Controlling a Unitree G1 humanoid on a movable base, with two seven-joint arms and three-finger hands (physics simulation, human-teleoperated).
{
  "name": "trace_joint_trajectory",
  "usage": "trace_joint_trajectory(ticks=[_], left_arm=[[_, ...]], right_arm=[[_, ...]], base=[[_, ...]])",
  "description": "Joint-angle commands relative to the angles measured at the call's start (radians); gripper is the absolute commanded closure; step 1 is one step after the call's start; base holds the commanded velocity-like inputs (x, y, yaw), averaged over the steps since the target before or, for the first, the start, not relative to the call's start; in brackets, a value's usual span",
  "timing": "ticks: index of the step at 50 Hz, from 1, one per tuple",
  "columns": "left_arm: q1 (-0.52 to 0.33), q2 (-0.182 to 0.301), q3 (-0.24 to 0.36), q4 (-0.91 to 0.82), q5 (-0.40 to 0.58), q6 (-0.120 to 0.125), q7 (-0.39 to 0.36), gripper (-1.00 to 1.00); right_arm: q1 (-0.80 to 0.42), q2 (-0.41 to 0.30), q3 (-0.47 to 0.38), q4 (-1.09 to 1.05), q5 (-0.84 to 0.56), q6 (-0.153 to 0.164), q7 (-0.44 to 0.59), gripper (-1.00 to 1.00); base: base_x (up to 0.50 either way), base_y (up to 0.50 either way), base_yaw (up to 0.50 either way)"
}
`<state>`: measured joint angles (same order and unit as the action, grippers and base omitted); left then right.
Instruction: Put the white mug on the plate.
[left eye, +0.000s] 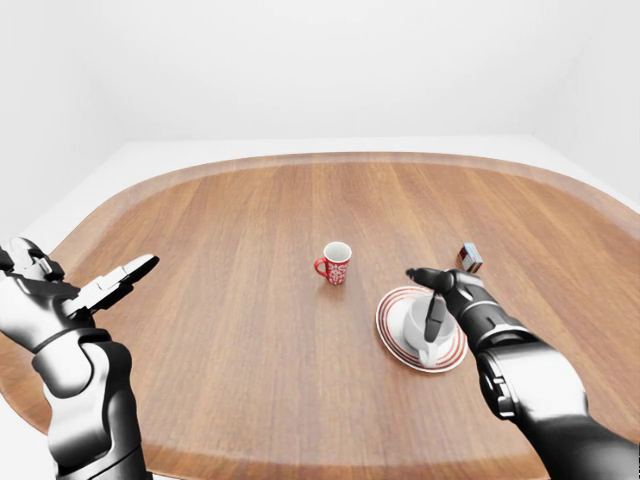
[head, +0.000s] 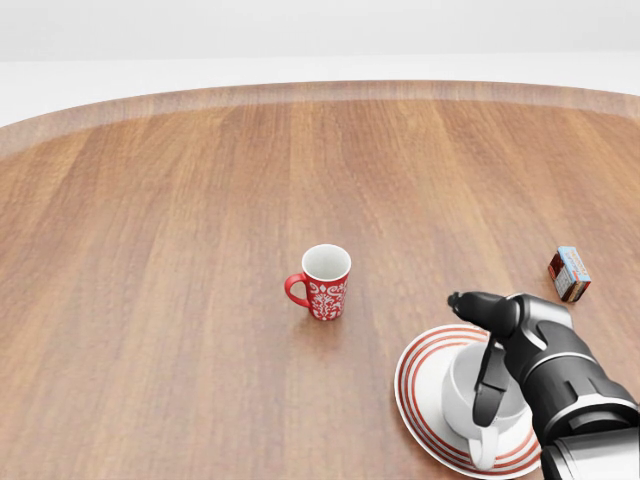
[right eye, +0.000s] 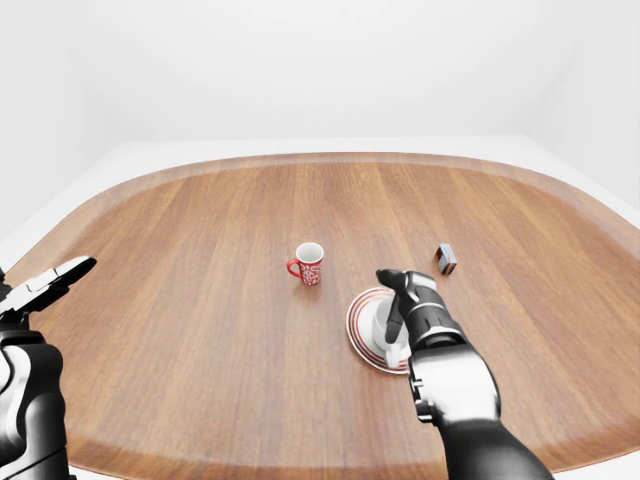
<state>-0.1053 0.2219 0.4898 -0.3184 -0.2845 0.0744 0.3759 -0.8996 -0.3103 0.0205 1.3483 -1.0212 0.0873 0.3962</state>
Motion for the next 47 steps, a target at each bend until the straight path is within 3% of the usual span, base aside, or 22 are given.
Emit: trace_joint_trajectory(ticks=[1, 4, 7, 11, 16, 21, 27, 30, 32, 33, 34, 35, 37, 43, 47], left_arm=[[-0.002, 0.005, 0.006, 0.000, -0.005, 0.004, 0.002, -1.00], [-0.001, 0.001, 0.000, 0.009, 0.000, -0.008, 0.001, -1.00], [0.000, 0.002, 0.002, 0.004, 0.000, -0.004, 0.001, -1.00], [0.000, 0.000, -0.002, 0.006, 0.006, -0.008, 0.001, -1.00], [0.002, 0.001, 0.002, -0.002, 0.003, 0.001, 0.002, -1.00], [0.002, -0.001, 0.002, 0.004, 0.002, -0.006, -0.001, -1.00], [0.004, -0.001, 0.003, -0.003, 0.000, -0.001, 0.000, -1.00], [0.004, -0.002, 0.002, 0.004, 0.002, -0.008, -0.002, -1.00], [0.007, -0.003, 0.000, -0.004, 0.003, -0.004, -0.001, -1.00], [0.007, -0.004, 0.000, -0.005, 0.003, -0.003, -0.001, -1.00], [0.007, -0.003, 0.002, -0.005, 0.001, -0.002, -0.002, -1.00], [0.007, -0.002, 0.003, -0.008, 0.000, 0.001, -0.001, -1.00], [0.003, -0.002, 0.003, 0.001, 0.002, -0.005, -0.002, -1.00], [0.006, -0.004, 0.000, 0.013, 0.004, -0.019, -0.006, -1.00], [0.008, -0.002, 0.002, 0.007, 0.001, -0.014, -0.005, -1.00]], right_arm=[[0.106, -0.002, 0.063, -0.179, 0.043, 0.000, 0.302, -1.00], [0.183, 0.000, 0.049, -0.376, 0.020, 0.000, 0.302, -1.00], [0.248, -0.019, 0.052, -0.560, -0.052, 0.000, 0.302, -1.00], [0.248, -0.008, 0.015, -0.806, -0.127, 0.000, 0.302, -1.00], [0.123, 0.010, 0.035, -1.023, -0.155, 0.000, 0.302, -1.00], [0.024, -0.048, 0.140, -1.169, -0.074, 0.000, 0.302, -1.00], [-0.027, -0.071, 0.199, -1.351, -0.102, 0.000, 0.302, -1.00], [-0.131, 0.065, 0.049, -1.274, -0.319, 0.000, 0.302, -1.00], [-0.401, 0.108, -0.071, -0.966, -0.387, 0.000, 0.302, -1.00], [-0.429, 0.097, -0.061, -0.911, -0.365, 0.000, 0.286, -1.00], [-0.520, 0.068, -0.077, -0.818, -0.374, 0.000, -0.025, -1.00], [-0.575, 0.051, -0.087, -0.766, -0.332, 0.000, -0.216, -1.00], [-0.585, 0.029, -0.082, -0.789, -0.271, 0.000, -0.453, -1.00], [-0.437, 0.052, -0.040, -1.001, -0.253, 0.000, -0.668, -1.00], [-0.423, 0.069, -0.046, -1.034, -0.301, 0.000, -0.808, -1.00]], base=[[0.00, 0.00, 0.00], [0.00, 0.00, 0.00], [0.00, 0.00, 0.00], [0.00, 0.00, 0.00], [0.00, 0.00, 0.00], [0.00, 0.00, 0.00], [0.00, 0.00, 0.00], [0.00, 0.00, 0.00], [0.00, 0.00, 0.00], [0.00, 0.00, 0.00], [0.00, 0.00, 0.00], [0.00, 0.00, 0.00], [0.00, 0.00, 0.00], [0.00, 0.00, 0.00], [0.00, 0.00, 0.00]])
